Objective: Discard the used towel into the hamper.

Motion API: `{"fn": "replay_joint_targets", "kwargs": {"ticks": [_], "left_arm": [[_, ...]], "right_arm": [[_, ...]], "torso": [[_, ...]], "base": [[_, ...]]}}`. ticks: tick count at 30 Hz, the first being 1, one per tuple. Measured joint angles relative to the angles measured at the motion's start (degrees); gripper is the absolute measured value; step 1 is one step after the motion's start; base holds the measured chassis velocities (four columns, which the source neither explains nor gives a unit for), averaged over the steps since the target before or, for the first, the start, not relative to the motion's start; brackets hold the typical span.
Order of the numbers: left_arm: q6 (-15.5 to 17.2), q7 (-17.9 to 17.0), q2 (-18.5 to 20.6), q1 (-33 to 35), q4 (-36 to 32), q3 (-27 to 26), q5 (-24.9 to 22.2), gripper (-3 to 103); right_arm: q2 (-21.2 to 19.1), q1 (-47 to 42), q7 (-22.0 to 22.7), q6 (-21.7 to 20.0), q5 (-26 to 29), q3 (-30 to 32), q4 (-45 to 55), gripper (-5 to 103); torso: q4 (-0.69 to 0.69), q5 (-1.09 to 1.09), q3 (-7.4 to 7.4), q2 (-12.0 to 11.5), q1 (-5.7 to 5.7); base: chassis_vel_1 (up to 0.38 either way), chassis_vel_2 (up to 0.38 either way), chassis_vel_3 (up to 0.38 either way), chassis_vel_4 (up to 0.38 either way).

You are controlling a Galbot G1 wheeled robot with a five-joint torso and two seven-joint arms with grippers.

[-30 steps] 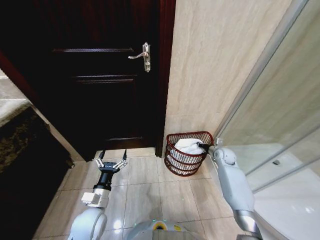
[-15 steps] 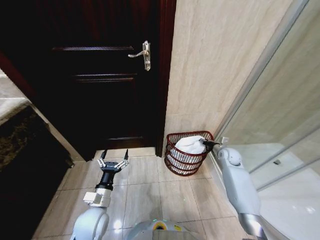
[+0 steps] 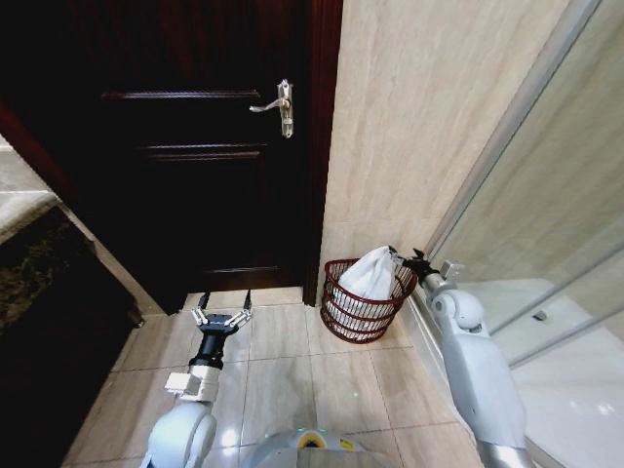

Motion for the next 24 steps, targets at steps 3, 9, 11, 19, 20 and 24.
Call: {"fn": "replay_joint_targets", "kwargs": {"ticks": [3,9,11,19,20,24], "left_arm": [[-0.11,0.00,-0.06,-0.02,0.19,-0.53,-0.23,100],[-0.20,0.07,0.00,-0.22,0.65,-1.03,-0.80,100],[-0.21,0.08,-0.08,-0.38,1.05,-0.85,-0.89,100],[1.44,-0.31,-0.72,-0.88,1.59,0.52,-0.23,100],[1.66,-0.41,-0.70,-0.98,1.58,0.51,-0.27,100],[1.99,-0.56,-0.42,-1.15,1.58,0.11,-0.58,100]], "right_arm": [[-0.03,0.62,0.52,-0.93,-0.43,-0.53,-1.00,100],[0.91,0.09,0.72,-1.49,-0.69,-0.53,-2.93,100],[1.26,-0.90,0.71,-0.12,-0.50,-0.26,-2.29,100],[1.78,-4.90,1.36,3.96,-1.33,0.28,2.60,100],[2.05,-5.82,1.67,4.33,-1.62,0.37,3.62,100],[2.90,-9.11,2.35,5.43,-3.17,0.74,7.76,100]], "torso": [[0.01,0.01,0.02,0.03,0.01],[0.00,0.02,0.04,0.05,0.03],[0.00,0.03,0.05,0.07,0.03],[0.00,0.01,0.06,0.09,0.04],[0.00,0.02,0.06,0.10,0.04],[0.00,0.01,0.06,0.11,0.04]], "base": [[0.000,0.000,0.000,0.000],[0.000,0.000,0.000,0.000],[0.000,0.000,0.000,0.000],[0.000,0.000,0.000,0.000],[0.000,0.000,0.000,0.000],[0.000,0.000,0.000,0.000]]}}
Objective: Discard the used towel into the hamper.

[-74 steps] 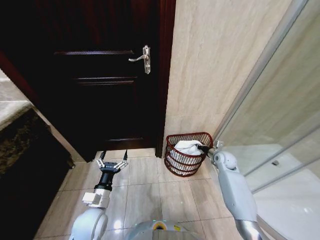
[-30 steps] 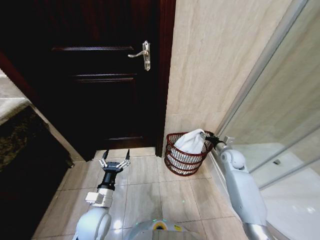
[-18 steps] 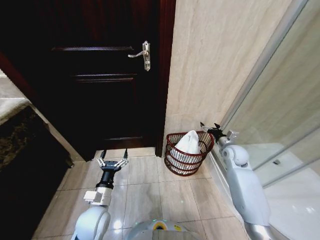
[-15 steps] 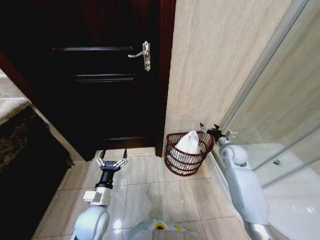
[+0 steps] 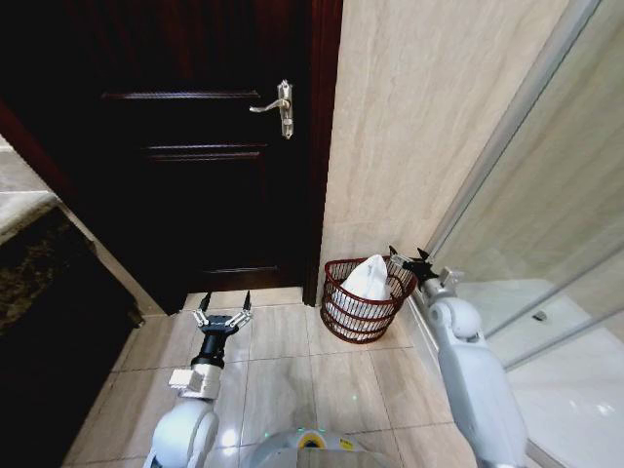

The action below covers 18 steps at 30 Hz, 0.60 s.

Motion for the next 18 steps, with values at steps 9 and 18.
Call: {"fn": "replay_joint_targets", "kwargs": {"ticks": [9,18], "left_arm": [[0.00,0.04,0.28,0.25,0.12,-1.01,-1.05,100],[-0.07,0.35,0.98,0.72,0.12,-2.55,-3.04,100]], "right_arm": [[0.89,-6.19,1.05,1.85,-2.57,0.45,7.93,100],[5.11,-14.75,1.67,4.20,-3.75,2.20,13.79,100]], "torso": [[0.00,0.00,0.01,0.02,0.00],[0.00,-0.01,0.01,0.03,0.01]], "base": [[0.000,0.000,0.000,0.000],[0.000,0.000,0.000,0.000]]}}
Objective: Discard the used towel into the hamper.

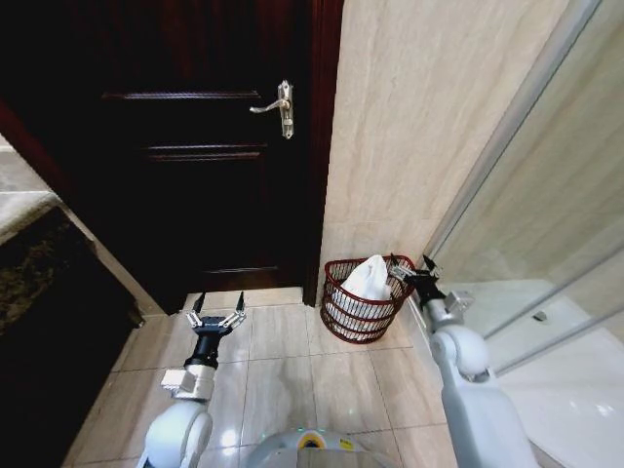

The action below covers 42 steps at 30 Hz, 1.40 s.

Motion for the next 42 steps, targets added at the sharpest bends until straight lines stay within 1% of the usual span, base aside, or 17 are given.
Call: {"fn": "replay_joint_targets", "kwargs": {"ticks": [2,6,8,13,14,17,19,23,25,29,31,35,39,42], "left_arm": [[0.00,0.10,0.04,-0.03,0.00,-0.10,-0.15,100],[-0.28,0.65,0.05,-0.11,0.26,-0.16,-0.78,100],[-0.51,0.72,-0.12,-0.09,0.32,0.11,-0.78,100],[-1.18,0.81,-0.47,0.26,0.30,0.45,-0.78,100],[-1.78,0.84,-0.44,0.62,0.12,0.27,-0.77,100],[-2.12,1.06,-0.28,1.04,-0.38,-0.41,-0.78,100],[-2.34,1.30,-0.22,1.34,-1.03,-1.23,-0.95,100],[-2.40,1.35,-0.45,1.36,-1.45,-1.59,-0.99,100],[-2.40,1.35,-0.81,1.30,-1.69,-1.54,-0.99,100],[-2.40,1.35,-0.91,1.29,-1.84,-1.39,-0.96,100],[-2.40,1.35,-0.83,1.32,-1.96,-1.39,-0.93,100],[-2.40,1.35,-0.82,1.36,-2.04,-1.49,-0.93,100],[-2.42,1.34,-0.63,1.32,-2.04,-1.72,-1.21,100],[-2.45,1.34,-0.56,1.21,-1.98,-1.75,-1.31,100]], "right_arm": [[0.14,-0.41,0.01,0.13,-0.06,0.09,0.20,100],[1.92,-5.56,0.21,1.65,-0.64,0.91,3.10,100],[2.32,-6.41,0.61,1.85,-0.72,0.92,3.95,100],[2.70,-7.48,1.56,1.96,-0.92,0.73,5.60,100],[2.80,-7.80,1.78,1.96,-1.10,0.52,6.21,100],[2.99,-8.07,1.80,1.99,-1.25,0.33,6.70,100],[3.14,-8.31,1.80,2.24,-1.32,0.25,6.97,100],[3.21,-8.55,1.78,2.64,-1.39,0.26,6.97,100],[3.49,-8.89,1.72,2.98,-1.42,0.28,6.96,100],[3.95,-9.32,1.58,3.38,-1.71,0.28,6.97,100],[4.37,-9.87,1.23,3.64,-2.04,0.26,7.12,100],[4.56,-10.12,0.95,3.72,-2.23,0.25,7.19,100],[4.86,-10.70,0.51,4.13,-2.67,0.25,7.24,100],[4.99,-10.72,0.40,4.21,-2.89,0.20,7.24,100]], "torso": [[0.00,0.00,0.00,0.00,0.00],[-0.01,0.00,0.00,0.00,0.00],[0.02,0.01,-0.03,-0.04,-0.02],[0.01,0.01,-0.22,-0.45,-0.22],[0.01,0.00,-0.41,-0.85,-0.44],[0.02,0.01,-0.74,-1.36,-0.62],[0.02,0.01,-1.23,-2.10,-0.87],[0.02,0.01,-1.79,-2.98,-1.18],[0.01,0.01,-2.25,-3.79,-1.54],[0.01,0.01,-2.64,-4.51,-1.87],[0.01,0.01,-3.12,-5.29,-2.16],[0.01,0.01,-3.41,-5.73,-2.31],[0.01,0.01,-4.28,-7.14,-2.85],[0.01,0.01,-4.54,-7.56,-3.01]], "base": [[0.000,0.000,0.000,0.000],[0.000,0.000,0.000,0.000],[0.000,0.000,0.000,0.000],[0.000,0.000,0.000,0.000],[0.000,0.000,0.000,0.000],[0.000,0.000,0.000,0.000],[0.000,0.000,0.000,0.000],[0.000,0.000,0.000,0.000],[0.000,0.000,0.000,0.000],[0.000,0.000,0.000,0.000],[0.000,0.000,0.000,0.000],[0.000,0.000,0.000,0.000],[0.000,0.000,0.000,0.000],[0.000,0.000,0.000,0.000]]}}
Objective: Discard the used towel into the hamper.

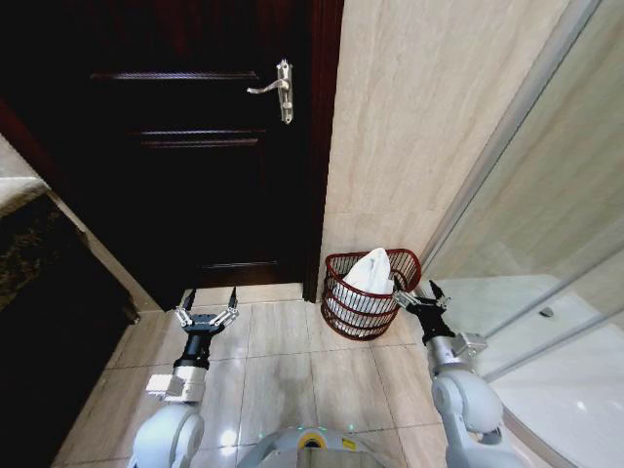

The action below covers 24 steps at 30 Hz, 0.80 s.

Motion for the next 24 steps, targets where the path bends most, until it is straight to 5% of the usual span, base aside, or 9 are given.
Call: {"fn": "replay_joint_targets", "kwargs": {"ticks": [12,24], "left_arm": [[-0.34,0.00,0.21,-0.25,1.07,-0.87,-0.64,100],[-0.83,0.00,0.29,-0.66,1.40,-0.55,-0.54,100]], "right_arm": [[1.39,0.39,-0.79,1.11,-1.74,-0.92,-1.63,100],[2.16,0.38,-0.92,1.36,-2.06,-1.13,-2.18,100]], "torso": [[0.00,0.00,-1.92,-2.61,-0.45],[0.00,0.00,-2.31,-2.93,-0.46]], "base": [[0.000,0.000,0.000,0.000],[0.000,0.000,0.000,0.000]]}}
